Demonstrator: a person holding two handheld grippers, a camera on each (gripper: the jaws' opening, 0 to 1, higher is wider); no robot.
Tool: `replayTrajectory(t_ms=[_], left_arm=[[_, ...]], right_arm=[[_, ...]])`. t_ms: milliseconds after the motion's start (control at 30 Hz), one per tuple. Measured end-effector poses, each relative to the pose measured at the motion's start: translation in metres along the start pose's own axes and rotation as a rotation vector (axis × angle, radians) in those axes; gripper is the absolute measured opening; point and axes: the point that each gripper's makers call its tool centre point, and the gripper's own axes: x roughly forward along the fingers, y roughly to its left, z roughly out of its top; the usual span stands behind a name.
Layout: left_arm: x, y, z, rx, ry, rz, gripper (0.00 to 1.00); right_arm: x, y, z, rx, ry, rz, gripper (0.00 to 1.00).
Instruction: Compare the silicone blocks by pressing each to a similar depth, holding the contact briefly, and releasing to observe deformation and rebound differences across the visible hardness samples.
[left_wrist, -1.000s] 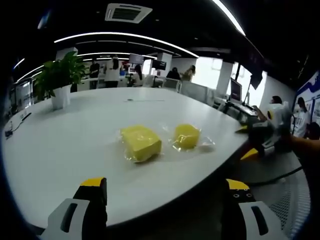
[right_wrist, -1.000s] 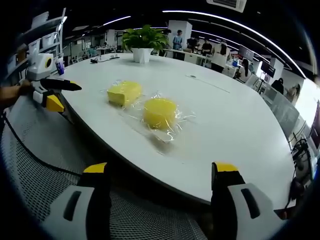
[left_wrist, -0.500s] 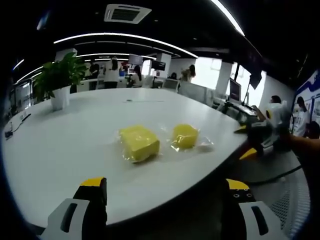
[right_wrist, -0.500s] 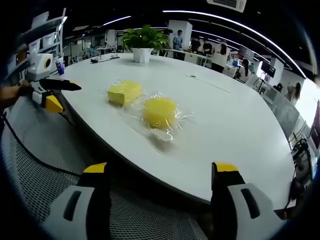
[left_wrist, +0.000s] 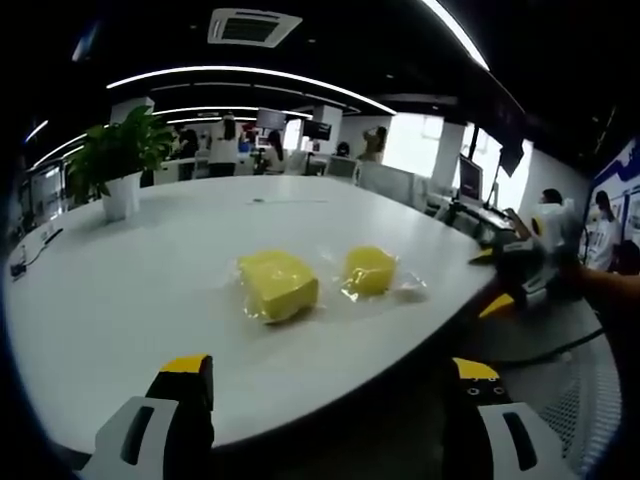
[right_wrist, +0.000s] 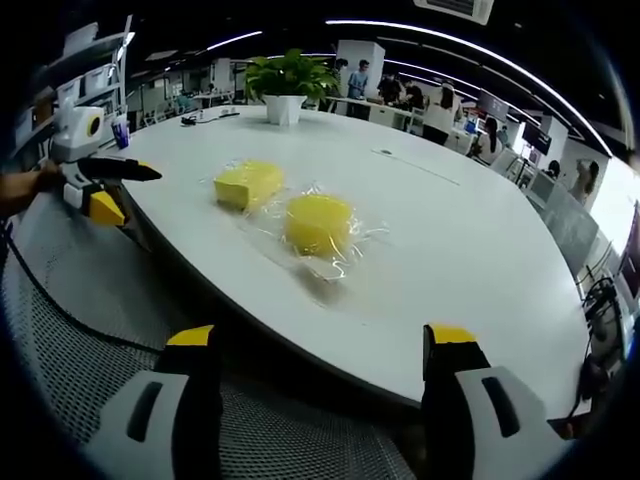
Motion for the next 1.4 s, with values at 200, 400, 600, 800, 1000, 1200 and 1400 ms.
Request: replayTrajectory(t_ms=[200, 400, 600, 800, 1000, 1200, 1400], left_arm=[[-0.004, -0.006, -0.002, 0.0, 0.0, -0.005, 0.98], [-0.01, -0.017, -0.005, -0.006, -0.01, -0.013, 0.98], [-0.01, -0.018, -0.006, -0.005, -0.003, -0.015, 0.98], [-0.01, -0.019, -0.005, -0.004, 0.001, -0.015, 0.99], [-0.01, -0.018, -0.005, -0.005, 0.005, -0.016, 0.99], [-0.01, -0.017, -0.006, -0.003, 0.006, -0.014, 0.99], [-0.011, -0.016, -0.006, -0.004, 0.001, -0.014, 0.99]], right_arm=[[-0.003, 0.001, -0.003, -0.001, 0.007, -0.006, 0.77], [-0.009, 0.003, -0.008, -0.007, 0.006, -0.001, 0.77], [-0.009, 0.004, -0.009, -0.007, 0.01, 0.001, 0.77], [-0.009, 0.004, -0.008, -0.006, 0.01, 0.0, 0.77], [-0.01, 0.004, -0.009, -0.005, 0.012, -0.001, 0.77], [-0.01, 0.005, -0.01, -0.006, 0.015, 0.0, 0.76], [-0.011, 0.006, -0.011, -0.005, 0.015, -0.001, 0.76]])
